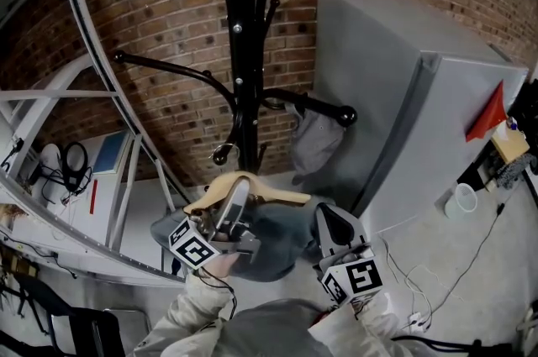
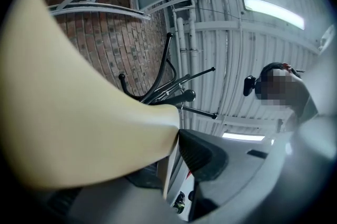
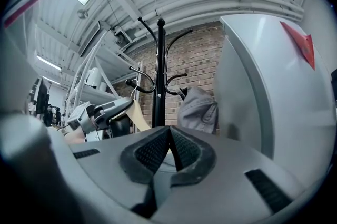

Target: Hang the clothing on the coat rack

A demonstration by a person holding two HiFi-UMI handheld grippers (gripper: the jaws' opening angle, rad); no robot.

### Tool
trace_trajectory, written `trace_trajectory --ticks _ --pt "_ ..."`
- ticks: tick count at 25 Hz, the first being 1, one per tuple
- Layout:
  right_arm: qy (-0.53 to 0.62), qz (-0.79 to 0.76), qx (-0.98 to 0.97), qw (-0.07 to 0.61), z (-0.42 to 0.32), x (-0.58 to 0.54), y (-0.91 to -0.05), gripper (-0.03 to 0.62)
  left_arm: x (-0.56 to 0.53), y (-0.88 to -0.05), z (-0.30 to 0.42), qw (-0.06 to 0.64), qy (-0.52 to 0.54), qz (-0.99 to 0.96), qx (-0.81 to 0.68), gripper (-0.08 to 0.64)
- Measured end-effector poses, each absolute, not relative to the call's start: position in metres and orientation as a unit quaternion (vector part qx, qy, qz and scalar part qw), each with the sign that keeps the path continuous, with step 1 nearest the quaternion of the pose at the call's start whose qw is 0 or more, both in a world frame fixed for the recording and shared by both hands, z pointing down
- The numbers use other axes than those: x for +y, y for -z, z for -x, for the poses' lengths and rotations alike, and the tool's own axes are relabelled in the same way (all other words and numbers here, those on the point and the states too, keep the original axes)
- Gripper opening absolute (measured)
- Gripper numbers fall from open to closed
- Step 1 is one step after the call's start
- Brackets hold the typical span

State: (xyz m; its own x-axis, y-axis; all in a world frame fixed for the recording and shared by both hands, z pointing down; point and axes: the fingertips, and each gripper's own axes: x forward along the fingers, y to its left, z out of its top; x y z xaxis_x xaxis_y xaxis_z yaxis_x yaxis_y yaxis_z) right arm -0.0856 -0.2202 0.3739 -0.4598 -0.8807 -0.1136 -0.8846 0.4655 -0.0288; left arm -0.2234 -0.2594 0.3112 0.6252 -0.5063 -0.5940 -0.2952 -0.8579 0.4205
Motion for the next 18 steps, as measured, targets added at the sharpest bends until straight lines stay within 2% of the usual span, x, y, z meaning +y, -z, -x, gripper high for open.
trace_trajectory --ticks 18 --pt "0.005 0.534 0.844 0.045 0.073 -0.23 -0.389 0.025 -0.296 -0.334 0.222 0.167 0.369 -0.884 -0.235 0.103"
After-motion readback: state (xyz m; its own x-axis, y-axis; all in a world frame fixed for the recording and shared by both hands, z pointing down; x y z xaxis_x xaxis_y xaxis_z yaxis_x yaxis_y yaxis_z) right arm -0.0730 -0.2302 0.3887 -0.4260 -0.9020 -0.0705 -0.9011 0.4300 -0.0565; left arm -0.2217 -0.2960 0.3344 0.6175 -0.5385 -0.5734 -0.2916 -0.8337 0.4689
